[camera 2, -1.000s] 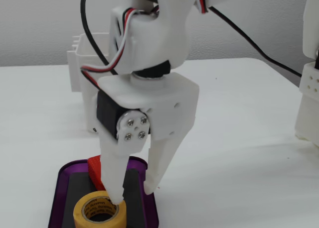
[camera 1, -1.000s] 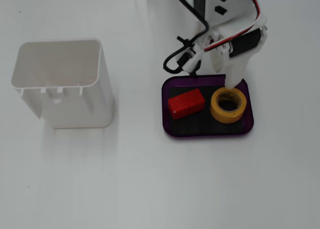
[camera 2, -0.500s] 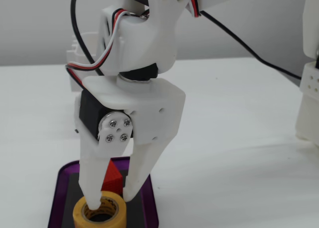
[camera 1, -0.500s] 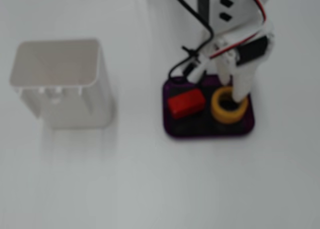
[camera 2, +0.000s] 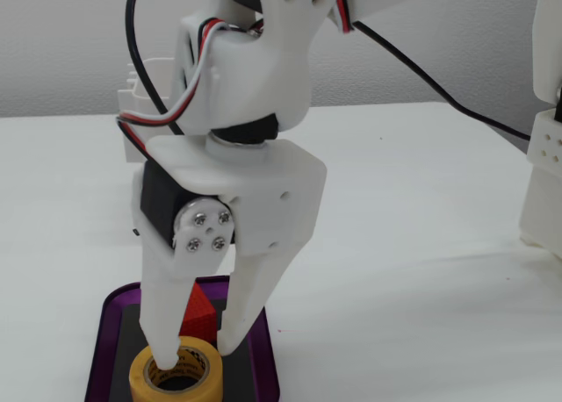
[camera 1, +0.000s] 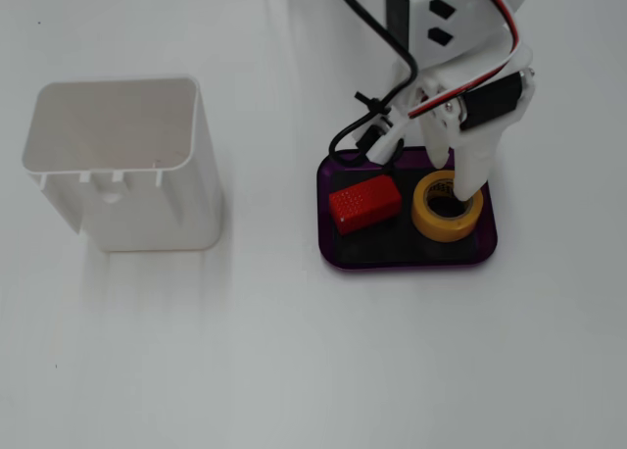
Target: Remove the yellow tape from the box.
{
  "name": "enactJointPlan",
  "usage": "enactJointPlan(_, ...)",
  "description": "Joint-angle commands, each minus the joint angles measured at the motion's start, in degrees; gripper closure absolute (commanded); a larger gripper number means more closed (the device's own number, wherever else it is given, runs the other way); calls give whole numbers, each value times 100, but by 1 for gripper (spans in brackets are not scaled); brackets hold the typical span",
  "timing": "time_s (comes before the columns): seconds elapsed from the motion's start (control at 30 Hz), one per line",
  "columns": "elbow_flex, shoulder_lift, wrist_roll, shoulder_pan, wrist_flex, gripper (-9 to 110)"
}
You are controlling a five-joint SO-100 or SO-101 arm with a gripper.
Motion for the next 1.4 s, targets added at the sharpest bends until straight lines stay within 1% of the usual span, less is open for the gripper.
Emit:
enactJointPlan(0.0, -9, 70, 35, -18, 18, 90)
enactJointPlan(0.3, 659, 79, 35, -18, -413, 90)
enactJointPlan(0.47, 721, 79, 35, -18, -483, 91)
enactJointPlan(0.53, 721, 79, 35, -18, -483, 94)
enactJointPlan(0.63, 686, 79, 44, -18, -483, 102)
enactJointPlan(0.77, 650, 123, 272, -18, -457, 102)
enactJointPlan(0.93, 422, 255, 272, -62, -378, 102)
enactJointPlan(1.2, -404, 958, 255, -62, 606, 102)
enactJointPlan(1.37, -334, 1688, 246, -53, 1028, 102)
